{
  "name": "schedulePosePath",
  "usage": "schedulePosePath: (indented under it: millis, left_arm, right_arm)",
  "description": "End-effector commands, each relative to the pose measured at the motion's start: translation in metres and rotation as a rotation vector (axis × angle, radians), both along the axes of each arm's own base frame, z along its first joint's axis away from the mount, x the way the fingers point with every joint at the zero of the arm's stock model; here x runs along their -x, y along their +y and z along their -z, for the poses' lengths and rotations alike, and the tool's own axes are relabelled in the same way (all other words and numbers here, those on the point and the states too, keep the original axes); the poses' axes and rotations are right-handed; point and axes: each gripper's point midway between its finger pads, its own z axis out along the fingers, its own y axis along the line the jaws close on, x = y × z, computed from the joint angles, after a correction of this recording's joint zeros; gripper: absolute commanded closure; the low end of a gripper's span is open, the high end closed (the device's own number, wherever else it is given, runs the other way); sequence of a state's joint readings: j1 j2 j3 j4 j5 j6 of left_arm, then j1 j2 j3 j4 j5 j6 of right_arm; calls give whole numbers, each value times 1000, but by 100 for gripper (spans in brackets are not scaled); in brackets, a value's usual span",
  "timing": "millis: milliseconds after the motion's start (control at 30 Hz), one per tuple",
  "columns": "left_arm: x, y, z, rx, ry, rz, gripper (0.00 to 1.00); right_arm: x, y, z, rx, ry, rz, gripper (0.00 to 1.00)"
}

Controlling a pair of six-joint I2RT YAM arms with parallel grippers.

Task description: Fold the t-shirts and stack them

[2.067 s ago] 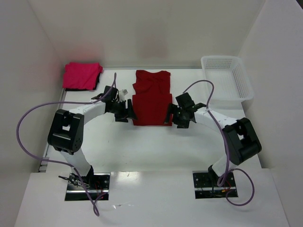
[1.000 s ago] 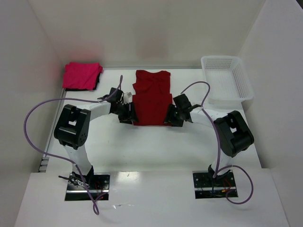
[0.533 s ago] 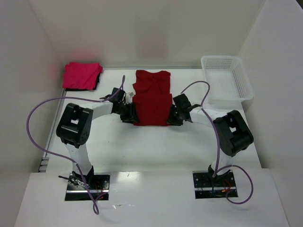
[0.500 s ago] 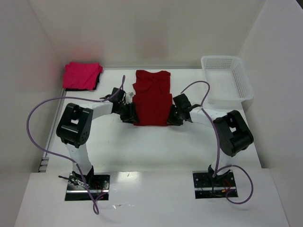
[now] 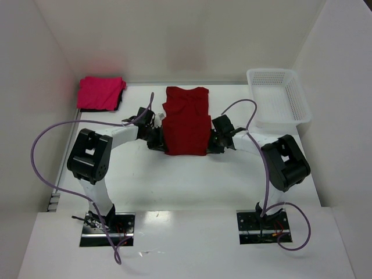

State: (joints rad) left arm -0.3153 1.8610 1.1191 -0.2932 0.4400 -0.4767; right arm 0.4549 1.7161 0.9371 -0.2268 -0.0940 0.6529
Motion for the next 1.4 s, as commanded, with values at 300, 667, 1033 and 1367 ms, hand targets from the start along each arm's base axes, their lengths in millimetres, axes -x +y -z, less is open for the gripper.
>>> schedulePosePath:
  millis: [300, 667, 1033, 1367]
  left_arm:
    - [42, 14, -47, -36, -22, 7, 100]
    - [63, 13, -160, 27, -192, -35, 100]
    - [-29, 15, -167, -37, -293, -113, 100]
    - [-101, 29, -137, -17, -242, -151, 100]
  right_arm:
    - [41, -3, -57, -88, -24, -35, 100]
    - [45, 11, -164, -238, -174, -53, 100]
    - [-41, 7, -178, -175, -309, -9, 100]
    - [-119, 14, -161, -137, -328, -28, 100]
